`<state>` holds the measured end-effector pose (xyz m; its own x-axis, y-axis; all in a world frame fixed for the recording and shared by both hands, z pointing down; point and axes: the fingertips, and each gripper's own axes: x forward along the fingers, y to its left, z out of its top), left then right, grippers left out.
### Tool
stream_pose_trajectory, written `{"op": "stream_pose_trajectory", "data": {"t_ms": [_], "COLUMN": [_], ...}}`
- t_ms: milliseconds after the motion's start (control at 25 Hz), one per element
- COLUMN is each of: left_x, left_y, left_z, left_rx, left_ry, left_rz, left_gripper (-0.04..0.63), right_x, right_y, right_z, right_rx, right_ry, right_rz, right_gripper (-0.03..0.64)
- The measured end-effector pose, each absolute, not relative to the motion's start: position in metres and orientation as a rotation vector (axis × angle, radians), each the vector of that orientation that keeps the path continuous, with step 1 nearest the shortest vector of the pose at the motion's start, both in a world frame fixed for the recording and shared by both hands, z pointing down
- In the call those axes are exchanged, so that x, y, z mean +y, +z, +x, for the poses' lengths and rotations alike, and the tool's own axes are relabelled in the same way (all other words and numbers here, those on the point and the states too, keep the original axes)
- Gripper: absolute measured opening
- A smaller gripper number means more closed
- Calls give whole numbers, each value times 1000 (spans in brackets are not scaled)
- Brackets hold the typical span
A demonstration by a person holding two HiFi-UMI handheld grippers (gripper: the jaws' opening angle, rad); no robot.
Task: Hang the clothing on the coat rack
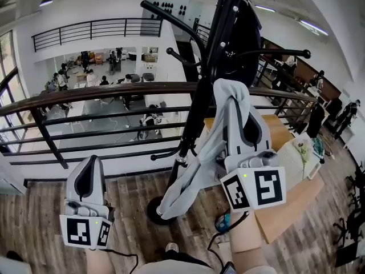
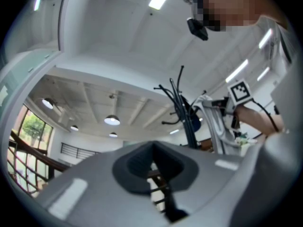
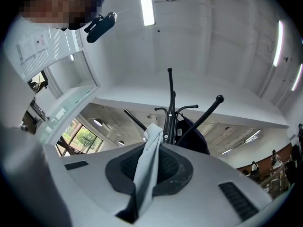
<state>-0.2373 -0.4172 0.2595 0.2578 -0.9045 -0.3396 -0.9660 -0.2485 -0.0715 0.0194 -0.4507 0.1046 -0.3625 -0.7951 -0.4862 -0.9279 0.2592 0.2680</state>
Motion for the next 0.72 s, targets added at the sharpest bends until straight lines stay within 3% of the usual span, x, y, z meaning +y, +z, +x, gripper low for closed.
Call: {"op": "stream_pose_trajectory", "data": {"t_ms": [720], "left_x": [-423], "left_y": [267], "left_z": [-243], "left_rx": [1768], "left_ry": [317], "left_rz": [-2256], "left_gripper": [9], "right_x": [-480], "right_y": [132], "right_z": [8], "right_rx": [2342], "right_ry": [787], "right_rz": [-1666], "right_gripper": [9]}}
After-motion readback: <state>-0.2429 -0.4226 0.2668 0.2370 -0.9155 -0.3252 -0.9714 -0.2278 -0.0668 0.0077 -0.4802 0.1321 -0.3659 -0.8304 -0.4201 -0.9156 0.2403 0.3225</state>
